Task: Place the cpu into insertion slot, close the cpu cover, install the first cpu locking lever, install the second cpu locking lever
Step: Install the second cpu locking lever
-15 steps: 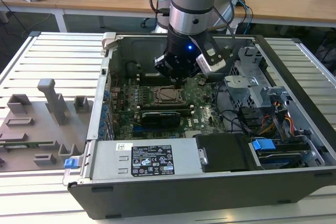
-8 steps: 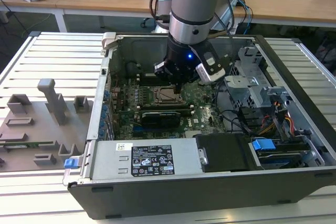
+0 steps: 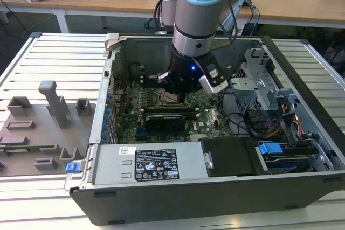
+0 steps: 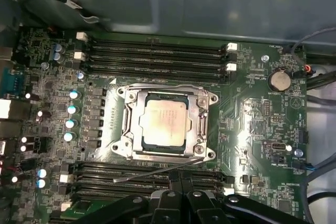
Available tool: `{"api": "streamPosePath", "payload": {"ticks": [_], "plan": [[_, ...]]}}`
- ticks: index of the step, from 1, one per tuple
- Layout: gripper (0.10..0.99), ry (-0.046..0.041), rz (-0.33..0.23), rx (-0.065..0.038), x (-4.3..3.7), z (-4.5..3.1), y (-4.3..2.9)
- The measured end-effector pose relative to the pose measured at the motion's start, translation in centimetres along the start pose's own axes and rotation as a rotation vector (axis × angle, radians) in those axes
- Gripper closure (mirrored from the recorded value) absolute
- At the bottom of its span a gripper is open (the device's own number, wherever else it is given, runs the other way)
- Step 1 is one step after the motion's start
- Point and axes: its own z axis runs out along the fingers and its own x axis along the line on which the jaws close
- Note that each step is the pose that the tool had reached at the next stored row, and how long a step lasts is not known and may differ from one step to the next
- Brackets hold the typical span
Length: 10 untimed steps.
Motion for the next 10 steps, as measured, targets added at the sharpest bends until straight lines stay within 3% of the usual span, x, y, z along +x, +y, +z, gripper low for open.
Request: {"api": "streamPosePath", "payload": {"ticks": [3,4,10], "plan": [[0.980,-0.0005,0.000,-0.007,0.59,0.45,0.04],[0.980,-0.0007,0.000,-0.008,1.34,0.72,0.11],[0.980,-0.0008,0.000,-0.009,4.07,2.10,0.14]]}}
